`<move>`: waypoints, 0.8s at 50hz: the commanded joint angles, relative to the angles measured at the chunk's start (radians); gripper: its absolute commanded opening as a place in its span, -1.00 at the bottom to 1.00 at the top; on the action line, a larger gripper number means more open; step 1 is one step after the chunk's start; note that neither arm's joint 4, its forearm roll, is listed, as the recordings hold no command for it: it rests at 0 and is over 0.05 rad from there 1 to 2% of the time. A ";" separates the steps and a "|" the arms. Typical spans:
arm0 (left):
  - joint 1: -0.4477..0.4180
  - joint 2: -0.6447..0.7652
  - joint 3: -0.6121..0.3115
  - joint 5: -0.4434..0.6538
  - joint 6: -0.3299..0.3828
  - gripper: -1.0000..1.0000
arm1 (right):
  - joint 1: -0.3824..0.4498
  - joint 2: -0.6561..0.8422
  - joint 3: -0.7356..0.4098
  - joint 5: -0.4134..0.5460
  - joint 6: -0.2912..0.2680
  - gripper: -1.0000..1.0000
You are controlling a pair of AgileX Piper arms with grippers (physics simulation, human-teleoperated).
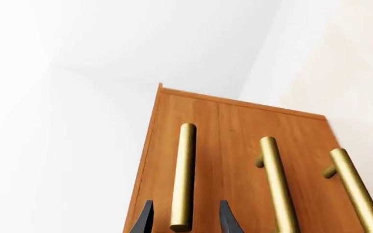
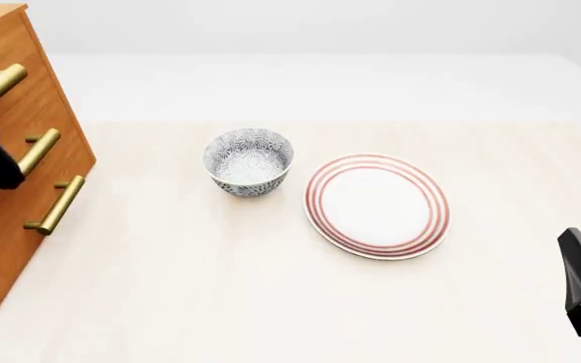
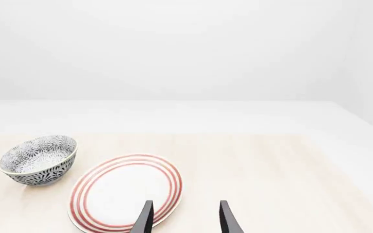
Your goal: Open the top drawer of the cabinet.
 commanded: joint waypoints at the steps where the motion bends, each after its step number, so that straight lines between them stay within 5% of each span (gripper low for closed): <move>1: 0.018 0.005 -0.020 0.013 -0.019 1.00 | 0.000 0.000 0.000 0.000 0.000 1.00; 2: 0.014 0.000 -0.021 0.018 -0.021 -1.00 | 0.000 0.000 0.000 0.000 0.000 1.00; 40: -0.071 -0.084 0.034 0.012 0.080 -1.00 | 0.000 0.000 0.000 0.000 0.000 1.00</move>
